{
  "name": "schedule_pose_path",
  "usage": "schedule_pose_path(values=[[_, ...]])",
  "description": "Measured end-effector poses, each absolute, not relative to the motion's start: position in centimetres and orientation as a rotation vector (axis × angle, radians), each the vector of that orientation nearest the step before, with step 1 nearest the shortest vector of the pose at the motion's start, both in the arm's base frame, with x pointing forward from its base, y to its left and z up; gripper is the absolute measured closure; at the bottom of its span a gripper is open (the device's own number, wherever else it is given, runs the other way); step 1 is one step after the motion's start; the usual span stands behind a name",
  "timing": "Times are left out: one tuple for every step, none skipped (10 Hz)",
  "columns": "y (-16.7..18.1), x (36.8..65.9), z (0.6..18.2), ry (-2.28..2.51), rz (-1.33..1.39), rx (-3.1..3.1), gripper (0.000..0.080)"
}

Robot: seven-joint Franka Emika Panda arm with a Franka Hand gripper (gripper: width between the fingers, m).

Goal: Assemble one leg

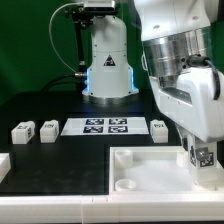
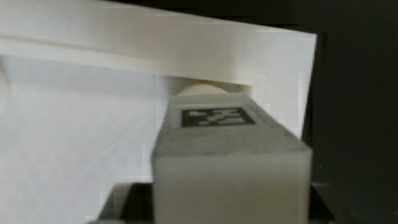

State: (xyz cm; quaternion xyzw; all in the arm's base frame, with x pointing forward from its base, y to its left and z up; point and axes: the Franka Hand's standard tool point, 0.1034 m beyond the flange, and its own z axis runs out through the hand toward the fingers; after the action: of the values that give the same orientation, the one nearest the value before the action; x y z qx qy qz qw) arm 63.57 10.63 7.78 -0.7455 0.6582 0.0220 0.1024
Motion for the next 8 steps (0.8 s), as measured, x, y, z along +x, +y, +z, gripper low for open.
schedule_pose_path(values=[[10.63, 63.55, 7.76, 1.925, 0.063, -2.217, 0.0508], [10.66, 63.53, 7.73, 1.872, 0.056, -2.260, 0.0508], [10.76, 63.54, 7.73, 1.829, 0.047, -2.298, 0.0349], [11.08, 63.64, 7.82, 1.556, -0.005, -2.497, 0.0218], [11.62, 63.56, 7.98, 1.271, -0.040, -2.665, 0.0218], [11.57, 63.56, 7.93, 1.149, -0.053, -2.721, 0.0164], [11.45, 63.55, 7.88, 1.004, -0.068, -2.782, 0.0152], [11.46, 63.55, 7.87, 0.863, -0.081, -2.831, 0.0152]])
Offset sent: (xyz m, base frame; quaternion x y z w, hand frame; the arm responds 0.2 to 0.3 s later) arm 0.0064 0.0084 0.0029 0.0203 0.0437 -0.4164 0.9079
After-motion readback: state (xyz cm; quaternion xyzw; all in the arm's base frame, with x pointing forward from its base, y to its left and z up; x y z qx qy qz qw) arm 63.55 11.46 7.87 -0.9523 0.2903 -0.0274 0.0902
